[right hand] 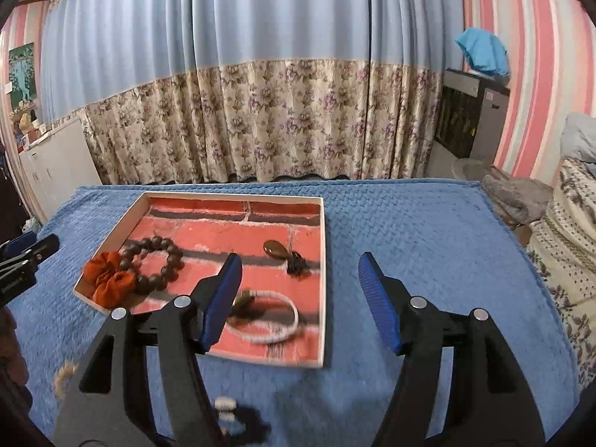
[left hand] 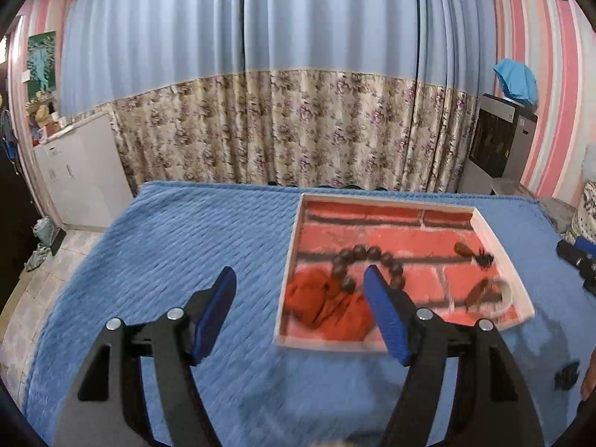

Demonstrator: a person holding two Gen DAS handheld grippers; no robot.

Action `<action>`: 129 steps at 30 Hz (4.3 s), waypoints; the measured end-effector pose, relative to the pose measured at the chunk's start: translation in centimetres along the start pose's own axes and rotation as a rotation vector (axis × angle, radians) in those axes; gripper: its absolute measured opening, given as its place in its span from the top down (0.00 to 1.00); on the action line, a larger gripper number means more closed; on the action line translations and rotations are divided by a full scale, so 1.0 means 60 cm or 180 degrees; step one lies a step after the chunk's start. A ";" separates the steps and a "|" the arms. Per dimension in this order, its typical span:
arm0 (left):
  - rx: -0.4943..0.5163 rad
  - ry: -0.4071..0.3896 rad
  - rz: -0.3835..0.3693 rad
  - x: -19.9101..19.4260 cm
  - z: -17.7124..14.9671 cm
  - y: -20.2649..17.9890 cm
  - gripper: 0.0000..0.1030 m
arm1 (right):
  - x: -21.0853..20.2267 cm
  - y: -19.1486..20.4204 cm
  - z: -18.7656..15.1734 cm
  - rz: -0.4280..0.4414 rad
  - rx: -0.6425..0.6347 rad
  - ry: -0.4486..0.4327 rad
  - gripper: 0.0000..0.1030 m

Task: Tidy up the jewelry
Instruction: 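Move both tools back and close the left tool on the cream scrunchie, then grasp the cream scrunchie with the left tool while the right tool grasps the black braided bracelet, then carry the cream scrunchie and braided bracelet over the red tray with both tools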

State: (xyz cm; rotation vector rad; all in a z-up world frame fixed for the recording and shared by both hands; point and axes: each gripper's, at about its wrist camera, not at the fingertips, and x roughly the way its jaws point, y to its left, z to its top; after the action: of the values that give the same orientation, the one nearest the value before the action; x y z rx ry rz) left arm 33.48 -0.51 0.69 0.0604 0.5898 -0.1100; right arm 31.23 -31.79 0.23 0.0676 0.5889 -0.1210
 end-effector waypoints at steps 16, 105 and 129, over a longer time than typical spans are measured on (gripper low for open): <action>-0.0124 0.0022 0.0152 -0.141 -0.213 0.027 0.31 | -0.141 0.051 -0.194 0.0323 -0.0036 0.0036 0.35; 0.0189 -0.0707 -0.0458 -0.286 -0.037 -0.099 0.97 | -0.256 0.037 -0.058 0.0779 -0.0272 -0.0669 0.91; 0.0135 -0.0547 -0.0615 -0.103 0.045 -0.113 0.97 | -0.089 0.061 0.027 0.0721 -0.0203 -0.0460 0.91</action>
State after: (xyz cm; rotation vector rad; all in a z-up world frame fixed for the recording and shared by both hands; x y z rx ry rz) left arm 29.04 -6.93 6.20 0.0344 0.4206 -0.3123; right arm 28.17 -27.82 4.65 0.0626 0.4369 0.1120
